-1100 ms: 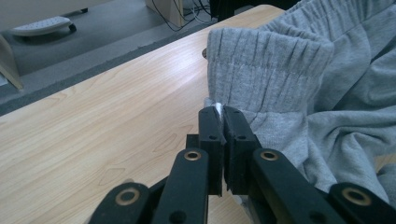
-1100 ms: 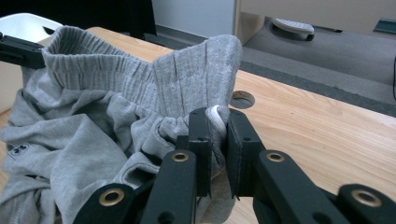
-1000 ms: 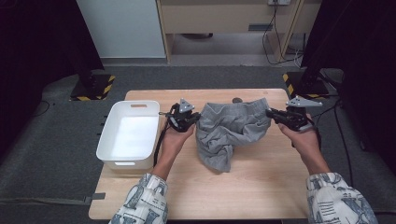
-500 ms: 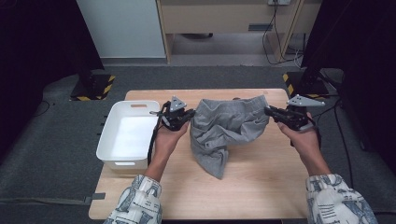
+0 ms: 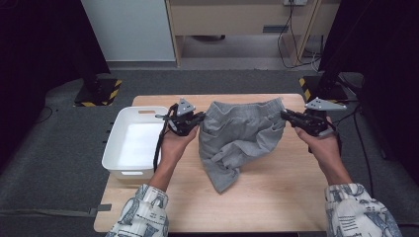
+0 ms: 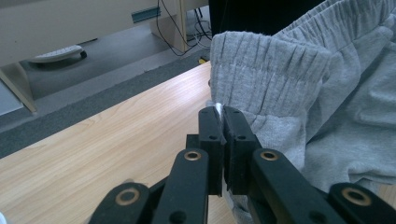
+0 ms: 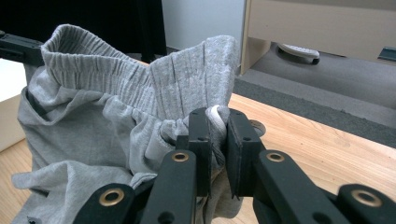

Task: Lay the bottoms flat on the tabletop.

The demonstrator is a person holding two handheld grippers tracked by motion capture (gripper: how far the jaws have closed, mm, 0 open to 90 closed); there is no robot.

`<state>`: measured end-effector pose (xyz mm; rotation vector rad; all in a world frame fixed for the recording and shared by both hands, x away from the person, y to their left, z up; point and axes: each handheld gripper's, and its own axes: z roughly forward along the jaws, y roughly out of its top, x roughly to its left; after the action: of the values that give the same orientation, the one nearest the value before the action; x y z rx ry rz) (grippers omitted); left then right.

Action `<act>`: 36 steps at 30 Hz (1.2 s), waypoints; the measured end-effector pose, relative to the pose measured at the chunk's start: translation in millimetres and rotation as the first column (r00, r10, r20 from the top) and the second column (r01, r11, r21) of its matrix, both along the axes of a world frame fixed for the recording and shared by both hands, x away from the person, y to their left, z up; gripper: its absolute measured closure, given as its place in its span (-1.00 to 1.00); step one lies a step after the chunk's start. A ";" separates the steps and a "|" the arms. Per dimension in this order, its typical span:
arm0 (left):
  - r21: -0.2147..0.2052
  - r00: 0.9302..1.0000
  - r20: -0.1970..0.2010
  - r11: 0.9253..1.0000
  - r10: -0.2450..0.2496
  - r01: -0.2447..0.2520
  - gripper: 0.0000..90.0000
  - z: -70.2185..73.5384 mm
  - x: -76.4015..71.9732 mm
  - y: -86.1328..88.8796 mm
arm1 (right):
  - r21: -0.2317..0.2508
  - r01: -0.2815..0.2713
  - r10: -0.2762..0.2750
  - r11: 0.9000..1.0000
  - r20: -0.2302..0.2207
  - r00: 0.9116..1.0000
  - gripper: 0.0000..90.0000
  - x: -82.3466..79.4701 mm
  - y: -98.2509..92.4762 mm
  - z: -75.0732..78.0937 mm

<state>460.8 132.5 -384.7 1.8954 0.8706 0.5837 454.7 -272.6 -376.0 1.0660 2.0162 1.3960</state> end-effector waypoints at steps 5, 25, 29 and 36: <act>0.000 1.000 0.016 1.000 -0.003 0.003 0.94 8.1 -2.8 2.2 | 0.004 -0.003 0.003 1.000 0.011 1.000 0.82 -2.5 -1.1 6.9; -0.027 0.998 0.071 1.000 -0.004 0.006 0.94 43.3 -12.5 13.3 | -0.022 -0.031 0.032 0.999 0.074 0.997 0.81 -19.8 2.2 53.4; -0.024 0.998 0.056 1.000 0.003 -0.002 0.94 37.7 -7.3 14.0 | -0.027 -0.020 0.022 0.999 0.059 0.998 0.81 -14.3 0.5 41.8; -0.016 0.999 0.041 1.000 0.012 -0.012 0.94 29.8 -1.7 12.9 | -0.009 -0.016 0.016 1.000 0.042 0.999 0.81 -8.9 -1.9 23.8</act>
<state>459.1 145.4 -355.0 1.8591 0.8578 0.6197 445.8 -274.5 -352.2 1.0101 2.0031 1.4050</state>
